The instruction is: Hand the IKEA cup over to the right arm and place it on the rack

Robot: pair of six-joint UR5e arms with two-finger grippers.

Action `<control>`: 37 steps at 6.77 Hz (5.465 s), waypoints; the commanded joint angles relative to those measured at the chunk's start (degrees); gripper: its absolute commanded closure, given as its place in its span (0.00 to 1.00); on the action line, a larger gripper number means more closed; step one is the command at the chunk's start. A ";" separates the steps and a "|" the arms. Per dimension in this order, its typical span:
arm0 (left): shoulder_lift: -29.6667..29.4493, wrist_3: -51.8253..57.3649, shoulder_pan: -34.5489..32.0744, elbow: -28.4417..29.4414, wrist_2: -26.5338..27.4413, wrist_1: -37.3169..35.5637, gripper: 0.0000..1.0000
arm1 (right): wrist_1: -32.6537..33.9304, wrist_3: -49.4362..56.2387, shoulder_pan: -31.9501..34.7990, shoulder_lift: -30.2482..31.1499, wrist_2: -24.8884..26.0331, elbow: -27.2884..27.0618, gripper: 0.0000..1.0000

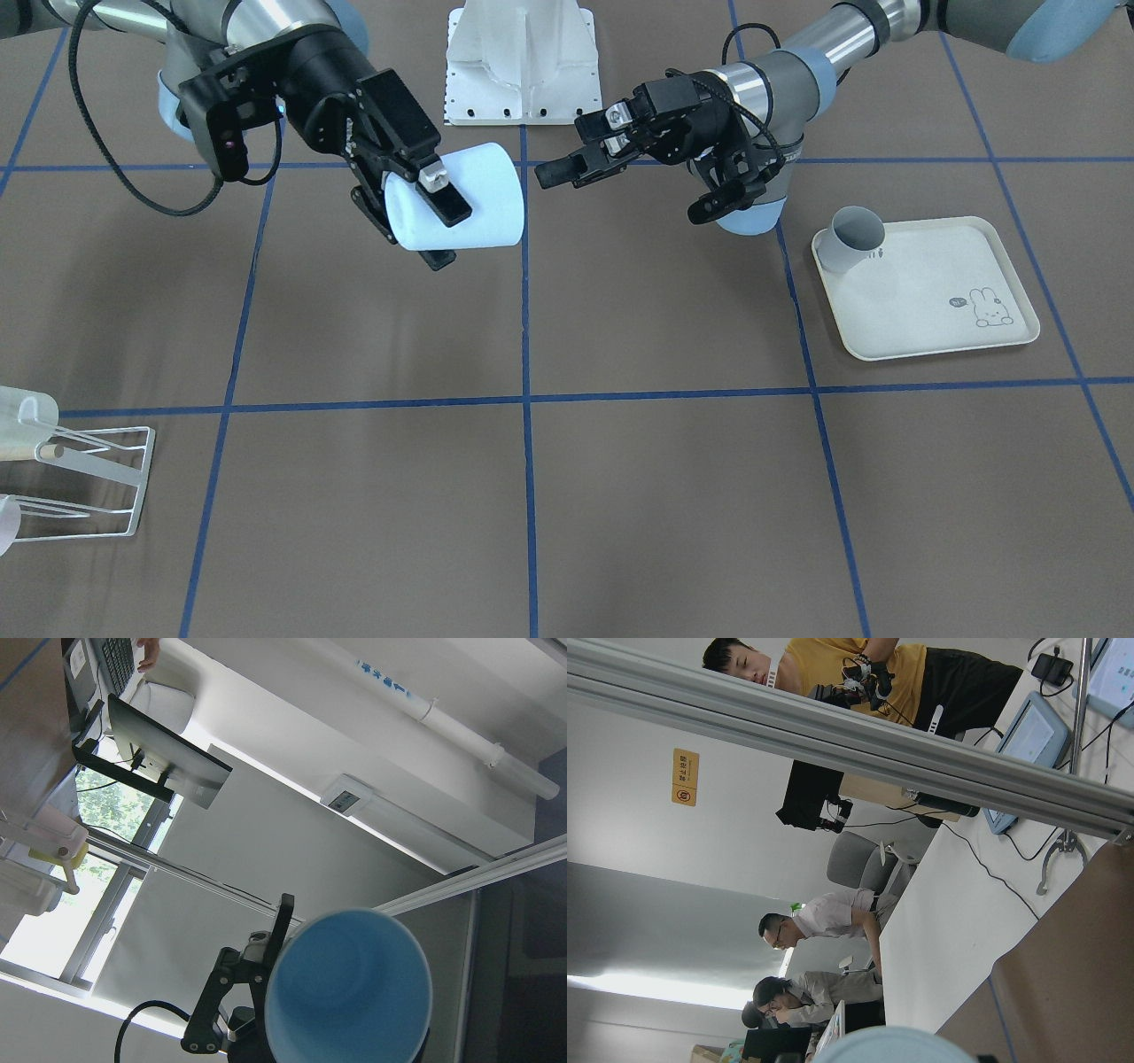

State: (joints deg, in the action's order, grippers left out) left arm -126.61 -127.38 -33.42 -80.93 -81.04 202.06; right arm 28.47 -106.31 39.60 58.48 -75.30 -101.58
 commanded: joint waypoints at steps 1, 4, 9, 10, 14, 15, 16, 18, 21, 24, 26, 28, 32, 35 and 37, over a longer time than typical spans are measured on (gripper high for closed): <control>0.57 10.54 -0.59 -2.81 -0.34 -7.17 0.00 | 0.18 8.98 5.01 4.34 0.06 3.55 1.00; 1.02 14.95 -0.59 -10.10 -1.05 -22.99 0.00 | 7.51 20.81 14.16 9.71 0.50 7.80 1.00; 2.93 15.05 -0.16 -13.02 -1.13 -29.01 0.00 | 21.28 38.68 14.80 10.60 15.16 15.86 1.00; 2.95 15.05 0.02 -13.02 -1.13 -29.09 0.00 | 21.19 40.20 15.93 10.60 15.96 18.32 1.00; 3.04 15.05 0.02 -12.76 -1.22 -29.01 0.00 | 21.18 40.74 15.61 11.04 15.44 20.10 1.00; 3.04 15.05 0.02 -12.85 -1.31 -29.01 0.00 | 21.27 40.74 14.81 11.39 15.01 20.37 1.00; 3.04 15.05 0.02 -12.85 -1.40 -29.01 0.00 | 21.19 40.83 14.28 12.27 13.61 20.89 1.00; 3.04 15.05 0.02 -12.94 -1.40 -29.01 0.00 | 21.36 40.83 14.19 13.41 11.33 20.11 1.00; 2.78 15.05 0.11 -12.94 -1.40 -29.01 0.00 | 21.36 40.92 13.75 14.29 11.05 20.45 1.00; 2.51 15.05 0.11 -13.02 -1.40 -29.01 0.00 | 21.54 41.09 13.57 13.15 11.05 19.93 0.00; 2.42 15.05 0.20 -13.02 -1.40 -29.09 0.00 | 21.45 43.81 13.66 13.06 10.79 19.93 0.00; 2.42 15.14 -0.15 -14.15 -3.22 -31.10 0.00 | 21.71 43.91 16.98 12.10 4.85 17.40 0.00; 6.71 31.60 -2.61 -29.74 -9.29 -57.28 0.00 | 45.71 43.82 19.46 14.37 -5.80 -10.30 0.00; 18.46 44.63 -4.36 -38.94 -14.46 -69.08 0.00 | 49.40 35.77 18.06 13.60 -18.80 -18.03 0.00; 24.72 52.11 -11.28 -39.30 -26.90 -71.79 0.00 | 48.62 29.54 11.06 10.11 -18.67 -18.66 0.00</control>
State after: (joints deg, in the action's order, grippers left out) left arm -105.38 -79.64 -40.81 -119.92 -100.97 131.95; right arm 77.63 -72.25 54.61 71.02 -93.74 -120.08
